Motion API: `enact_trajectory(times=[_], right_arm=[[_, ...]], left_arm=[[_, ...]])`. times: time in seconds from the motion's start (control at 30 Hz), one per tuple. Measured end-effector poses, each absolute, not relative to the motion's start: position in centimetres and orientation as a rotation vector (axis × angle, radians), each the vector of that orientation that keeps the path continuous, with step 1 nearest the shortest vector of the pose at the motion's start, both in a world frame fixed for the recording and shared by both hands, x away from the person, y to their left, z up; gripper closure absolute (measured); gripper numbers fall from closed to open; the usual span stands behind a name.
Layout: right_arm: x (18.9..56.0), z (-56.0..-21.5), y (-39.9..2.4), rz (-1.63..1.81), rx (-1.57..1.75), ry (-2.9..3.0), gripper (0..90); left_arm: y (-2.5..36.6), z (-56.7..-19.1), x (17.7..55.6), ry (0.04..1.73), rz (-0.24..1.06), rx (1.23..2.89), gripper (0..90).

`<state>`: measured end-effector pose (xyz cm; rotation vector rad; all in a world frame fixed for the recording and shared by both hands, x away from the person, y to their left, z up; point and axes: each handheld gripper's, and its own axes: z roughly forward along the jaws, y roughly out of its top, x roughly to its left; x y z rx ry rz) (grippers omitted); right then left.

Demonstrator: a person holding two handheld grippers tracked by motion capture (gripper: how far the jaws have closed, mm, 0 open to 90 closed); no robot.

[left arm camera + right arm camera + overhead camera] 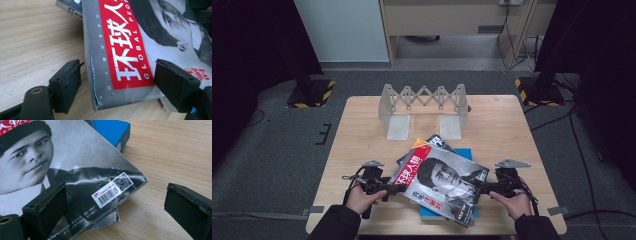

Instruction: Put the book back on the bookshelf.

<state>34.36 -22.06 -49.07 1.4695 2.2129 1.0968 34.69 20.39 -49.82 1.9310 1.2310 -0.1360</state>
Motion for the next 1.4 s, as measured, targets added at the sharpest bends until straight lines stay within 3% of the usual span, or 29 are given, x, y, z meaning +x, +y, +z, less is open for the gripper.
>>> enact_trajectory(times=[0.13,0.27,0.63,0.9,1.03,1.4], right_arm=[[34.4,-49.2,-22.1,1.102,1.461,2.213,4.5],[34.5,-49.3,-22.2,1.108,1.472,2.212,4.4],[34.5,-49.4,-22.3,1.118,1.484,2.208,4.5],[34.5,-49.5,-22.3,1.129,1.490,2.208,4.4],[34.5,-49.5,-22.3,1.132,1.481,2.215,4.5],[34.6,-48.7,-24.0,1.149,1.493,2.143,4.5]], left_arm=[[20.4,-50.1,34.9,1.238,-0.200,1.911,20.9],[20.5,-49.9,34.9,1.221,-0.251,1.892,27.8],[21.0,-48.0,34.5,1.141,-0.256,1.715,42.3],[20.1,-48.3,34.7,1.139,-0.288,1.753,47.7],[20.3,-48.1,35.2,1.201,-0.333,1.731,60.7],[20.3,-46.9,35.5,1.239,-0.380,1.664,72.1]])
